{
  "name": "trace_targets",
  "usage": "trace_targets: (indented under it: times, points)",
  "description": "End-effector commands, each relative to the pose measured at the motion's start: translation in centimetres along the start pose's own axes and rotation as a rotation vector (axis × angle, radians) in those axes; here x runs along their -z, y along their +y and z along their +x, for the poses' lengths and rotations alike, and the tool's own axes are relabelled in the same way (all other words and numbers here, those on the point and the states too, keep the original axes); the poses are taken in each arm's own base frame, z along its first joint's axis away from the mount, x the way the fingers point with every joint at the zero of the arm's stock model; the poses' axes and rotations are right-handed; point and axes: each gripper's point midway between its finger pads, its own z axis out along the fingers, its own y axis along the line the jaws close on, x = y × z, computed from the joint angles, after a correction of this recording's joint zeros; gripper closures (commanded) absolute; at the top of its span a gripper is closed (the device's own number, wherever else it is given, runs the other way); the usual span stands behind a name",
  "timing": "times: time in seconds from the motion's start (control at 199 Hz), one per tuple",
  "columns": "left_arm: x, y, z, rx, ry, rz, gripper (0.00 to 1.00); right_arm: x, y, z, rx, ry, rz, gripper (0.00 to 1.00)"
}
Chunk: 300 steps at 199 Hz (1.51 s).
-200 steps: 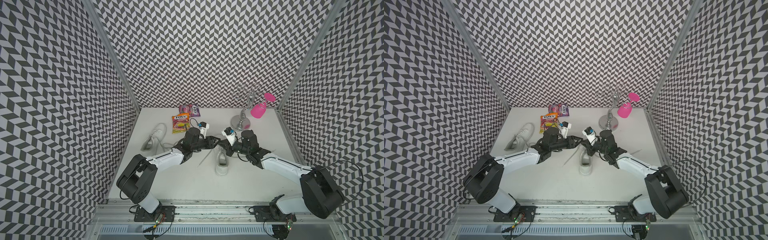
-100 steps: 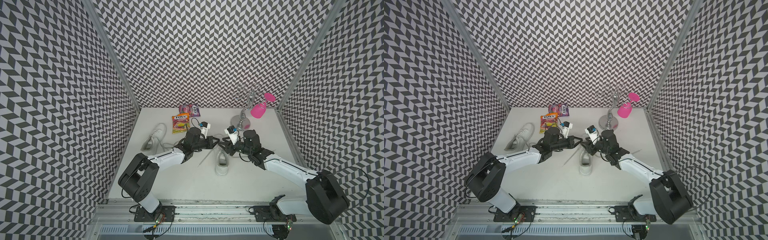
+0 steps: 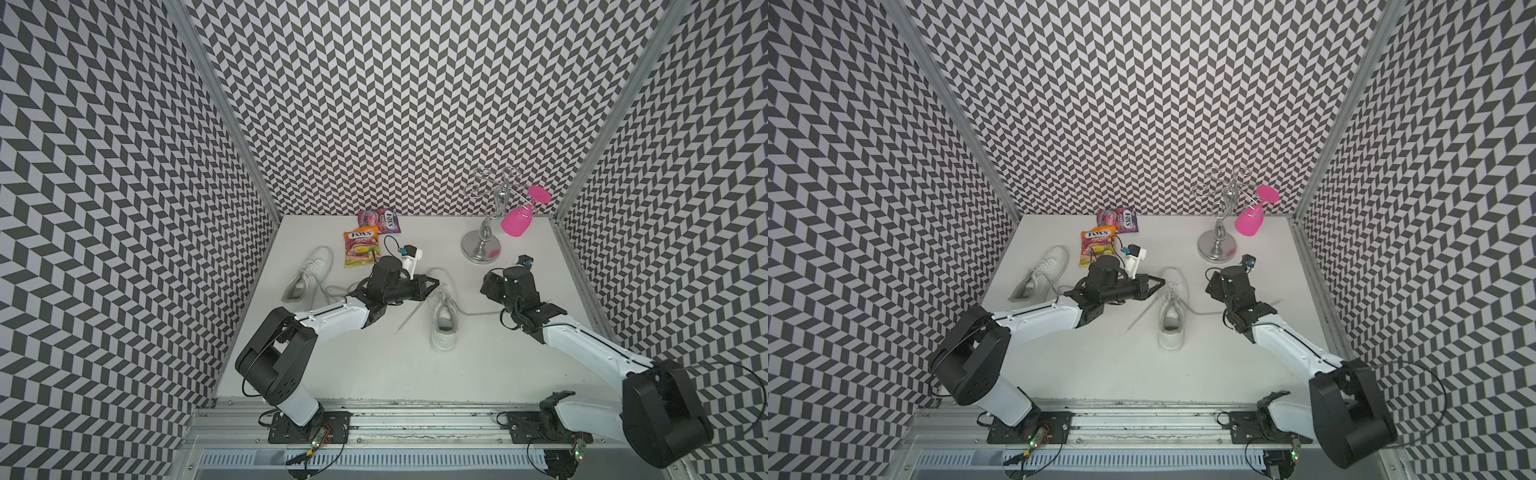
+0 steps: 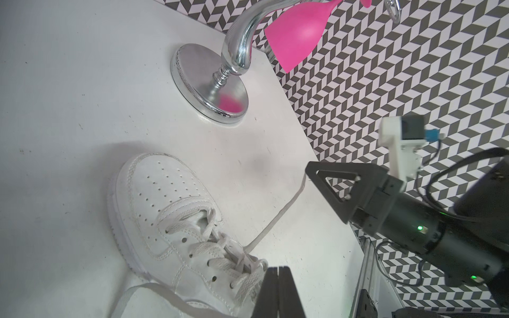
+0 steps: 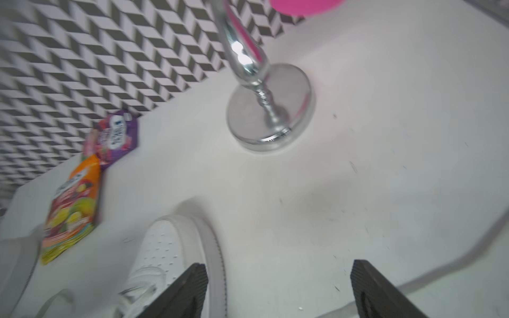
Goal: Tie the shoes
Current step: Wrap the shoelace around the shoelace.
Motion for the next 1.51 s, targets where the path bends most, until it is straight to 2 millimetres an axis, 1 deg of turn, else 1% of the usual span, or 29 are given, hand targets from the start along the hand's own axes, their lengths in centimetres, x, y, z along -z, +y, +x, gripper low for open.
trace_targets:
  times: [0.0, 0.161, 0.322, 0.402, 0.513, 0.673, 0.739, 0.849, 0.889, 0.97, 1.05, 1.156, 1.241, 1.291, 1.367, 1.432, 1.447, 1.502]
  points:
    - [0.5, -1.4, -0.3, -0.046, -0.013, 0.043, 0.99, -1.2, -3.1, 0.4, -0.173, -0.010, 0.194, 0.14]
    - [0.6, -1.6, -0.1, -0.056, -0.006, 0.059, 0.99, -3.2, -4.1, 2.1, -0.210, 0.065, 0.290, 0.16]
    - [0.6, -2.0, -0.2, -0.070, -0.005, 0.071, 0.99, -4.3, -5.2, 3.8, -0.240, 0.123, 0.360, 0.22]
    - [0.6, -2.0, -0.2, -0.074, -0.003, 0.072, 0.99, -4.3, -6.0, 4.3, -0.255, 0.131, 0.389, 0.22]
    - [0.5, -2.0, -0.2, -0.077, 0.001, 0.075, 0.99, -3.9, -6.7, 4.3, -0.267, 0.121, 0.416, 0.22]
    - [0.3, -2.0, -0.3, -0.080, 0.005, 0.076, 0.99, -2.7, -7.2, 3.1, -0.286, 0.067, 0.436, 0.21]
    - [0.2, -2.0, -0.3, -0.080, 0.008, 0.076, 0.99, -2.6, -7.5, 3.1, -0.286, 0.060, 0.431, 0.22]
    - [0.2, -2.0, -0.3, -0.080, 0.010, 0.075, 0.99, -3.1, -8.0, 3.9, -0.290, 0.089, 0.429, 0.23]
    - [0.1, -2.0, -0.3, -0.082, 0.010, 0.076, 0.99, -3.4, -8.1, 4.3, -0.288, 0.103, 0.432, 0.26]
    - [0.2, -2.1, -0.3, -0.083, 0.011, 0.077, 0.99, -3.9, -8.3, 5.0, -0.280, 0.128, 0.443, 0.28]
    - [0.2, -2.1, -0.4, -0.086, 0.010, 0.078, 1.00, -4.4, -8.5, 5.7, -0.274, 0.148, 0.448, 0.37]
    - [0.2, -2.0, -0.3, -0.086, 0.011, 0.077, 1.00, -4.8, -8.8, 6.9, -0.271, 0.179, 0.455, 0.42]
    - [0.2, -2.1, -0.4, -0.088, 0.009, 0.078, 1.00, -5.1, -8.9, 7.4, -0.276, 0.193, 0.451, 0.53]
    - [0.2, -2.1, -0.4, -0.090, 0.009, 0.078, 1.00, -5.1, -8.9, 7.6, -0.275, 0.195, 0.446, 0.61]
    - [0.3, -2.2, -0.5, -0.097, 0.006, 0.080, 1.00, -5.0, -8.5, 6.9, -0.258, 0.183, 0.424, 0.79]
    - [0.5, -2.2, -0.4, -0.100, 0.002, 0.081, 1.00, -4.8, -7.7, 5.7, -0.227, 0.156, 0.388, 0.94]
    - [0.5, -2.2, -0.4, -0.099, 0.003, 0.082, 1.00, -4.8, -7.3, 5.2, -0.217, 0.146, 0.371, 0.99]
    - [0.7, -2.2, -0.4, -0.100, -0.003, 0.086, 1.00, -4.4, -6.1, 3.7, -0.170, 0.116, 0.309, 1.00]
